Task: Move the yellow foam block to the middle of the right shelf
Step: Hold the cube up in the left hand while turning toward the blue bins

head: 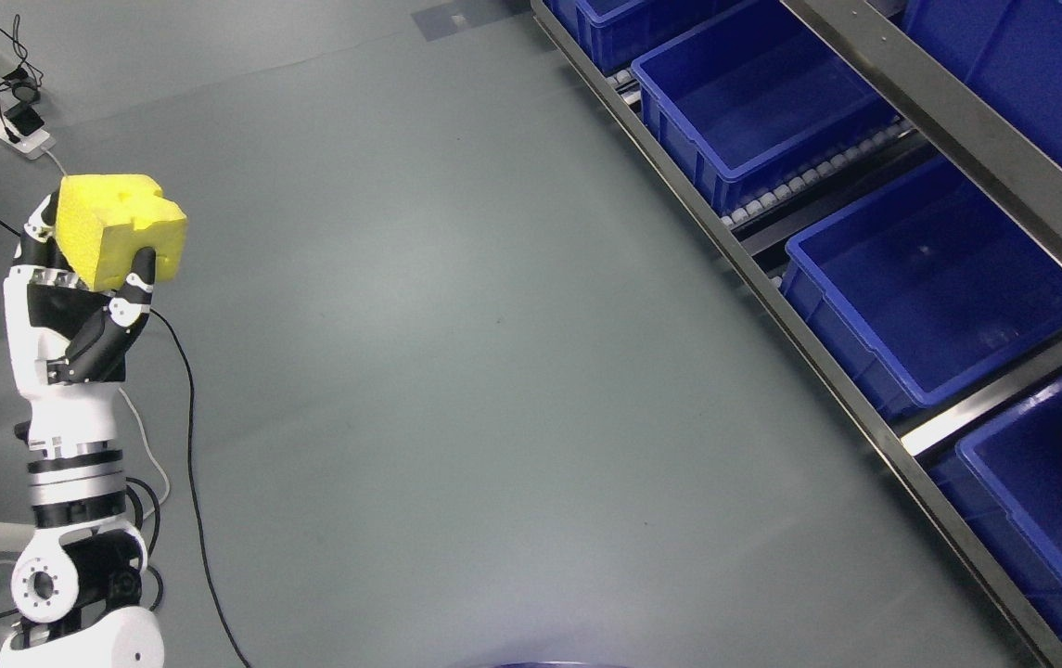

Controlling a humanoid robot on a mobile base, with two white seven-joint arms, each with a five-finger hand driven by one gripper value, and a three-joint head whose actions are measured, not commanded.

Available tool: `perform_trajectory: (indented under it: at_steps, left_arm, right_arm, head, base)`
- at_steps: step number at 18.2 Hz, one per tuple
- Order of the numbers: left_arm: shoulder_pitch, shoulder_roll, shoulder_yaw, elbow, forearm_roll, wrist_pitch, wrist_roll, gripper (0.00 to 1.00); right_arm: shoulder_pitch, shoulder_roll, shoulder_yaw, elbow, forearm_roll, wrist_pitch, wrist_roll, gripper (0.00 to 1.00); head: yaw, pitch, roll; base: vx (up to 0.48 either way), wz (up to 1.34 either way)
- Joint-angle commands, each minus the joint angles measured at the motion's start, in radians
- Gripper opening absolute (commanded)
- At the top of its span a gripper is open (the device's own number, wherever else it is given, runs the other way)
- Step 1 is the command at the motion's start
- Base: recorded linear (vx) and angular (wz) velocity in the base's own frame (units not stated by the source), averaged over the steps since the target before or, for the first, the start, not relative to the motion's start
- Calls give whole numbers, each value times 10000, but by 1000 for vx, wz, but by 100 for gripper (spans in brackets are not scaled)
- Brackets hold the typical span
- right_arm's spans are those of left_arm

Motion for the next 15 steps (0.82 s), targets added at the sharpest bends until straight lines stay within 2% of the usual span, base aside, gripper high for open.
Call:
perform_trajectory:
  at_steps: [1, 15]
  left_arm:
    - [79, -21, -29, 0, 0, -10, -23, 34]
    - [95, 10, -29, 0, 0, -10, -84, 34]
  right_arm:
    - [229, -174, -123, -175, 31, 1, 5, 100]
    - [229, -174, -123, -175, 31, 1, 5, 100]
  head:
    - [0, 0, 0]
    - [0, 0, 0]
  base:
    - [206, 173]
    - [305, -133]
